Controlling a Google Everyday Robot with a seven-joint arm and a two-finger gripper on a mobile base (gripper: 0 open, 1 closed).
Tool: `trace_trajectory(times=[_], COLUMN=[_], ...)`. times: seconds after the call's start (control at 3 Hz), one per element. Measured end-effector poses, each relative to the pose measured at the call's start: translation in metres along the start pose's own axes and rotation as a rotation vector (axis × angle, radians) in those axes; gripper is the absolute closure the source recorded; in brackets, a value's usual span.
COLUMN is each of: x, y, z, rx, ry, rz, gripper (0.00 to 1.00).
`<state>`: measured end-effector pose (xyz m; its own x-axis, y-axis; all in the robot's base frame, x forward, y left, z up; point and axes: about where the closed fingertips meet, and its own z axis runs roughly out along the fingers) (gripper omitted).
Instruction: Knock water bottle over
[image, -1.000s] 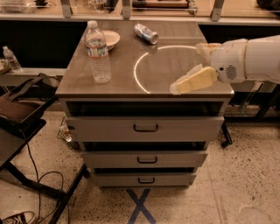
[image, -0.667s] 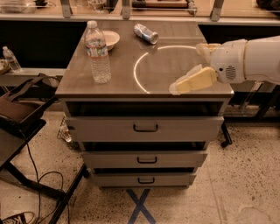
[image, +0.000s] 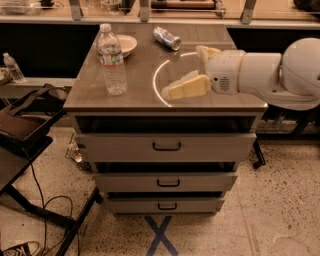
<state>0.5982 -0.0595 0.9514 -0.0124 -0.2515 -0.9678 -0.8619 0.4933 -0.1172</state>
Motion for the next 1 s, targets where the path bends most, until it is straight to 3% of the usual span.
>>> trace_trajectory(times=[0.33,1.0], x=[-0.010,-0.030], y=[-0.012,-0.010], z=[0.065,0.142], rx=[-0.052,-0.150], ry=[-0.103,-0.196], rz=[-0.001,0.004], gripper=[0.00,0.00])
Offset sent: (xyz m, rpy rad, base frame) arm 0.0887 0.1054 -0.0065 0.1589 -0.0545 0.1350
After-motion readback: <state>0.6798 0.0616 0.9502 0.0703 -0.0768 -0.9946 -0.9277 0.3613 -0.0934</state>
